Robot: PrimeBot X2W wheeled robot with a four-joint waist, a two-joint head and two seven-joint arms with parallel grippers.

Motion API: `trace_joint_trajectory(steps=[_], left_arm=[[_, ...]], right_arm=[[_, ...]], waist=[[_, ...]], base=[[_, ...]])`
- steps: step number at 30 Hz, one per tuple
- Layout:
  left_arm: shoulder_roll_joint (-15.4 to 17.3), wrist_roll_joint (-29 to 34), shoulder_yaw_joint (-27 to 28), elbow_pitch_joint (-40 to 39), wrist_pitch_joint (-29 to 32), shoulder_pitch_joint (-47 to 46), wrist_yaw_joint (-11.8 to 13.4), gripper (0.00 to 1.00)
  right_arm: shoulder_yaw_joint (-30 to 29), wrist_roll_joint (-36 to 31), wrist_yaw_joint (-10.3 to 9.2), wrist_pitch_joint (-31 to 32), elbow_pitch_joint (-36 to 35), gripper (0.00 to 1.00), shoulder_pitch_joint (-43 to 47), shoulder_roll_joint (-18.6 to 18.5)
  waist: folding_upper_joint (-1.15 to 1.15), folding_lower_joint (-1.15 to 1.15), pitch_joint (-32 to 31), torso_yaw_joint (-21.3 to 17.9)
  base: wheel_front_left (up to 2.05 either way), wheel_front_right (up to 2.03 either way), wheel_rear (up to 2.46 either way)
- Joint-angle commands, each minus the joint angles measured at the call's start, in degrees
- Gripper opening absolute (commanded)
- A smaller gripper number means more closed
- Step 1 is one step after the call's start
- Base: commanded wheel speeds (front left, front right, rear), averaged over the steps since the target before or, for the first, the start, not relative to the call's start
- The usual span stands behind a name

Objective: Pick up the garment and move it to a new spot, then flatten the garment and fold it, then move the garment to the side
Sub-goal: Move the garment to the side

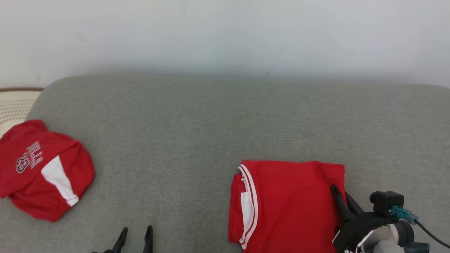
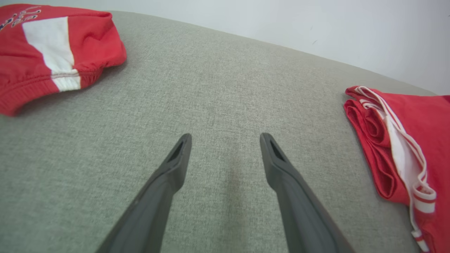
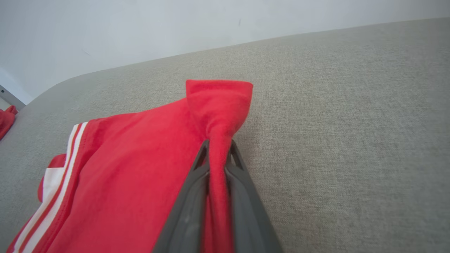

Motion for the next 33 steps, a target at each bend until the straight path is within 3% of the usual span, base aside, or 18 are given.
trace_joint_trajectory(steps=[1, 23, 28, 33], left_arm=[[0.03, 1.18, 0.39, -0.92, -0.06, 0.2, 0.14, 1.0], [0.06, 6.36, 0.84, -6.64, -0.07, -3.1, -0.25, 1.0], [0.07, 8.39, -0.09, -9.03, -0.06, -5.09, -0.64, 1.0], [0.07, 9.88, -1.86, -11.25, -0.07, -7.48, -1.05, 1.0]], right_arm=[[-0.33, -0.53, 0.0, -0.08, 0.03, 0.0, 0.98, 0.2], [-3.66, -2.18, 0.0, -0.08, -1.41, 0.0, 1.14, 3.51], [-3.97, -2.38, 0.0, -0.08, -1.78, 0.0, 0.56, 4.07], [-5.04, -6.77, 0.0, -0.08, -2.39, 0.0, -3.6, 4.51]], waist=[[0.0, 0.0, -1.8, -5.31], [0.0, 0.0, 3.04, -26.57], [0.0, 0.0, 5.21, -28.72], [0.0, 0.0, 8.2, -27.9]], base=[[0.0, 0.0, 0.0], [0.0, 0.0, 0.0], [0.0, 0.0, 0.0], [0.0, 0.0, 0.0]])
